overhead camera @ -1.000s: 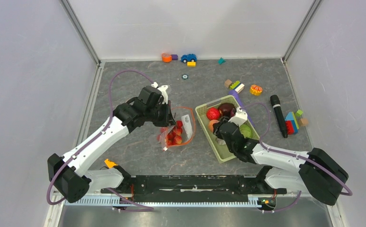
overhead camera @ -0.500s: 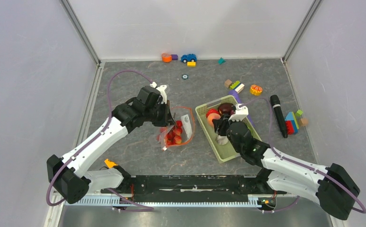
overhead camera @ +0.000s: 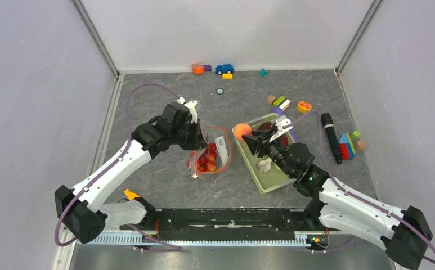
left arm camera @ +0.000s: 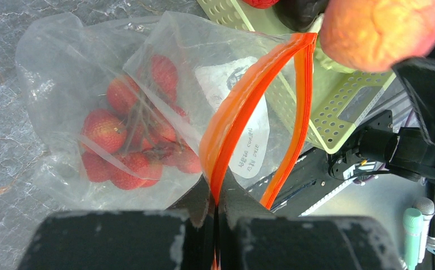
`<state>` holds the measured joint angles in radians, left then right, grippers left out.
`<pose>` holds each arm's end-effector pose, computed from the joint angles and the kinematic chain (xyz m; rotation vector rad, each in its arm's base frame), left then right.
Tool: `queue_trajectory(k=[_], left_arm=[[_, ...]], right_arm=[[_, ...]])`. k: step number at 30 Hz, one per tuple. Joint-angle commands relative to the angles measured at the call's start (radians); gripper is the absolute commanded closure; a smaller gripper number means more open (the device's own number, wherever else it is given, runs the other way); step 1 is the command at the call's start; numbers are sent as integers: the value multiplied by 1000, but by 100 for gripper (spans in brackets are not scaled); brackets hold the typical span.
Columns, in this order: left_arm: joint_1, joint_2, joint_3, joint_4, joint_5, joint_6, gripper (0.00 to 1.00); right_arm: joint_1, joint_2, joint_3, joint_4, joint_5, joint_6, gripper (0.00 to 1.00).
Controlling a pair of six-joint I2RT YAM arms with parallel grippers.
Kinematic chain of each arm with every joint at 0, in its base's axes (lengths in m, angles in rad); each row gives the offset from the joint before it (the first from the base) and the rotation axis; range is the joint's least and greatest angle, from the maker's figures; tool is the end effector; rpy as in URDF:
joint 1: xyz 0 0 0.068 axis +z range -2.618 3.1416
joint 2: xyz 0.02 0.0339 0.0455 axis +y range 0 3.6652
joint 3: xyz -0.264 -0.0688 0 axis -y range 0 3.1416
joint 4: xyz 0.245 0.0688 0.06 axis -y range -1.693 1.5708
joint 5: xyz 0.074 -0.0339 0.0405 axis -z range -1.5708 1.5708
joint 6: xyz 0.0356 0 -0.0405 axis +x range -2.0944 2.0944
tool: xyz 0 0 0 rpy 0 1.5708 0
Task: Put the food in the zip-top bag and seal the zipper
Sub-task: Pick up the fake fruit from the bin, then place the fake fruit in the zipper food storage bag.
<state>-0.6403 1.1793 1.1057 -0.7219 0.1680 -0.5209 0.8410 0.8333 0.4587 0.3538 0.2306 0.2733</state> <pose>0.1924 -0.1508 0.3214 0.2334 2.4737 -0.7310 0.1401 0.1444 0.2728 -0.2778 1.6096 0.6810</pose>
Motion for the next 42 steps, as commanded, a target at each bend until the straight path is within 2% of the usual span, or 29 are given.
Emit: queue_trajectory(k=[1, 7, 13, 19, 27, 33, 36, 38, 42], left_arm=[[7, -24, 0, 37, 2, 18, 98], [8, -20, 0, 38, 12, 18, 98], [8, -32, 0, 39, 14, 19, 98], [8, -39, -4, 43, 10, 19, 98], [11, -34, -5, 50, 42, 18, 98], [13, -40, -9, 54, 34, 18, 98], [13, -39, -10, 54, 27, 19, 98], [14, -39, -13, 55, 25, 18, 98], [14, -40, -12, 55, 17, 20, 98]], right_arm=[[4, -12, 55, 161, -288, -67, 83], [4, 61, 92, 215, -561, -75, 83], [4, 151, 134, 210, -692, -79, 83], [12, 220, 168, 122, -692, -120, 83], [36, 280, 227, -36, -550, -206, 76], [47, 316, 239, -54, -506, -220, 61], [47, 320, 241, -62, -486, -228, 40], [47, 317, 239, -62, -476, -235, 31], [47, 300, 232, -42, -476, -240, 6]])
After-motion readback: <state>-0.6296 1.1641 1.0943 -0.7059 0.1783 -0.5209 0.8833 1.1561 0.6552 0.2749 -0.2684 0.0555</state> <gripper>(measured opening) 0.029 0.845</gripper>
